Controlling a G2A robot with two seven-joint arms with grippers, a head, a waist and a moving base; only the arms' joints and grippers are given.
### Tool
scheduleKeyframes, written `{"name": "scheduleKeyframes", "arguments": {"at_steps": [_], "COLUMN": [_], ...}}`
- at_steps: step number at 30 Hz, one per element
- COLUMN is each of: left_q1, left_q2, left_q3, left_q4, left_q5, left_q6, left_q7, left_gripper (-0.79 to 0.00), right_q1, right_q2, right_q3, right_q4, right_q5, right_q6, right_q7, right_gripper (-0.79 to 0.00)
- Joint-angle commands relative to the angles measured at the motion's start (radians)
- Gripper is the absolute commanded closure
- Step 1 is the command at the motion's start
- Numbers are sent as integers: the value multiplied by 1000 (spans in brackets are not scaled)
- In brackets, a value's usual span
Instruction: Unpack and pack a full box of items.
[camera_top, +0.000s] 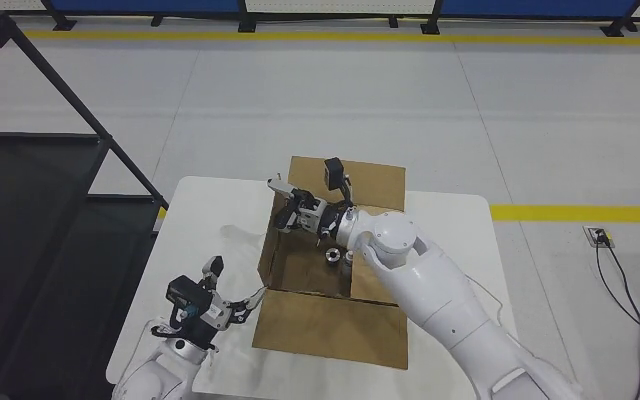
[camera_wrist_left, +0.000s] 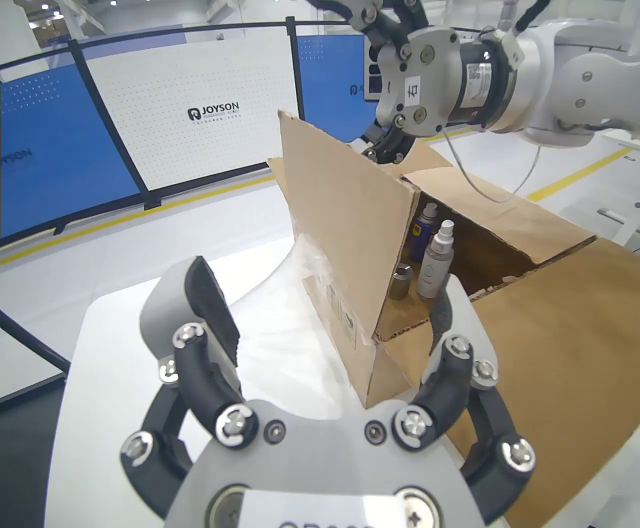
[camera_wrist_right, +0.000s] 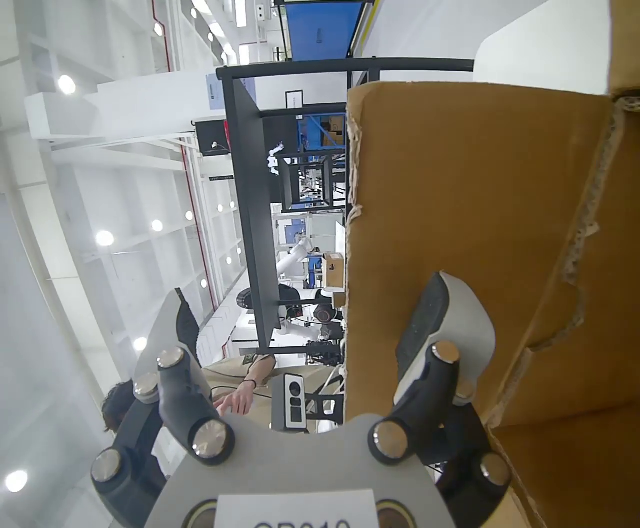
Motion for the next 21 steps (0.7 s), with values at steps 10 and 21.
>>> {"name": "scheduleKeyframes", "arguments": {"at_steps": [10,21], "left_q1": [-39,0], "left_q2": [-14,-9], "left_q3": [-15,-105], "left_q4": [35,75], "left_q5": [-144,-216], "left_q6": [93,51], "left_q7": [-23,-10], "left_gripper": [-785,-785], "right_q1": [68,41], "right_q2": [-65,-47], "right_q3": [-37,51], "right_q4": [175,200], "right_q5": [57,44], "right_q6": [-88,-206], "right_q7": [119,134], "right_gripper": [-785,-785]}}
